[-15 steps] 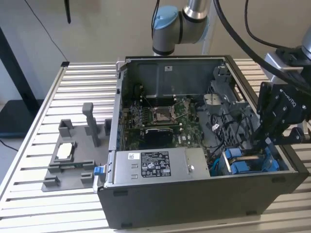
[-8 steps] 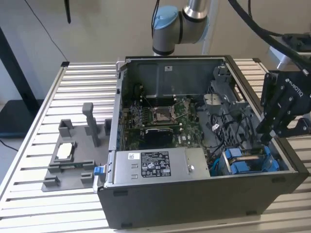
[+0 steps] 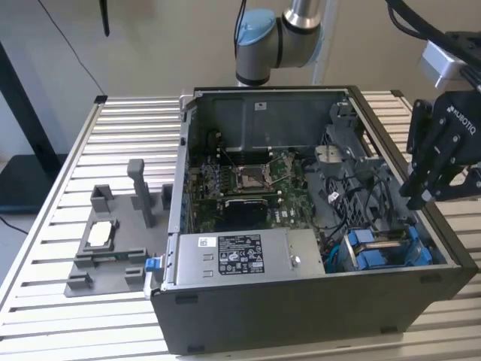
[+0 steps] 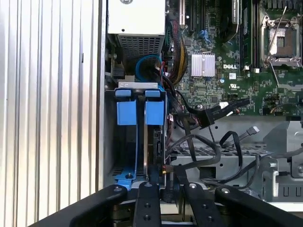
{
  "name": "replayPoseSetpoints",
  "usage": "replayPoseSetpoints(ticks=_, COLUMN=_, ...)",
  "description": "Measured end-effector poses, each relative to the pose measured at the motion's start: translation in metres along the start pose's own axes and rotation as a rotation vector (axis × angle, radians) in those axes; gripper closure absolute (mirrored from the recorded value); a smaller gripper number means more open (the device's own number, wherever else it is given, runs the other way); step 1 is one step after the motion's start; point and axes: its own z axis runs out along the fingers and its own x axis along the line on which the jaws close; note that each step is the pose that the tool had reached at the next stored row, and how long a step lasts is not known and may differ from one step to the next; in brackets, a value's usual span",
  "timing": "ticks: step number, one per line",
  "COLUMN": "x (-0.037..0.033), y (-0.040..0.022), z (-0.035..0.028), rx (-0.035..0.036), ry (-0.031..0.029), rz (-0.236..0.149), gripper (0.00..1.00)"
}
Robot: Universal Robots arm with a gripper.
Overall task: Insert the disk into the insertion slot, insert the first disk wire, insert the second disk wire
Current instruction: 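Insert the first disk wire, then insert the second disk wire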
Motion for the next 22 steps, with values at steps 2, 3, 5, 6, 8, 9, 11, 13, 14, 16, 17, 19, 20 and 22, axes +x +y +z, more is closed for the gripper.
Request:
replayPoseSetpoints(ticks=2, x=-0.0023, y=0.0011, z=-0.001, rx=0.0029, ry=0.0002, rz=0.0, gripper=0.73)
replayPoseSetpoints(ticks=3, x=-0.0038, y=0.0018, z=-0.0012, rx=0.005, ry=0.0001, rz=0.0, gripper=0.73)
replayPoseSetpoints(ticks=5, x=-0.0069, y=0.0033, z=-0.0017, rx=0.0092, ry=0.0001, rz=0.0, gripper=0.73)
replayPoseSetpoints(ticks=6, x=-0.0082, y=0.0042, z=-0.0021, rx=0.0111, ry=0.0001, rz=0.0, gripper=0.73)
replayPoseSetpoints(ticks=8, x=-0.0103, y=0.006, z=-0.003, rx=0.0148, ry=0.0001, rz=0.0, gripper=0.73)
replayPoseSetpoints(ticks=9, x=-0.0116, y=0.0071, z=-0.0032, rx=0.0173, ry=0.0, rz=0.0, gripper=0.73)
replayPoseSetpoints(ticks=11, x=-0.0141, y=0.0089, z=-0.0031, rx=0.0229, ry=-0.0001, rz=-0.001, gripper=0.73)
replayPoseSetpoints(ticks=13, x=-0.0163, y=0.0108, z=-0.0029, rx=0.0274, ry=-0.0002, rz=0.001, gripper=0.73)
replayPoseSetpoints(ticks=14, x=-0.0174, y=0.0118, z=-0.0028, rx=0.0292, ry=-0.0002, rz=0.001, gripper=0.73)
replayPoseSetpoints(ticks=16, x=-0.0195, y=0.0141, z=-0.0027, rx=0.0322, ry=-0.0002, rz=0.001, gripper=0.73)
replayPoseSetpoints(ticks=17, x=-0.0205, y=0.0153, z=-0.0026, rx=0.0334, ry=-0.0003, rz=0.001, gripper=0.73)
replayPoseSetpoints(ticks=19, x=-0.0222, y=0.0176, z=-0.0025, rx=0.0353, ry=-0.0004, rz=0.001, gripper=0.73)
replayPoseSetpoints(ticks=20, x=-0.0229, y=0.0187, z=-0.0025, rx=0.0361, ry=-0.0004, rz=0.001, gripper=0.73)
replayPoseSetpoints(ticks=22, x=-0.0241, y=0.0211, z=-0.0026, rx=0.0374, ry=-0.0004, rz=0.001, gripper=0.73)
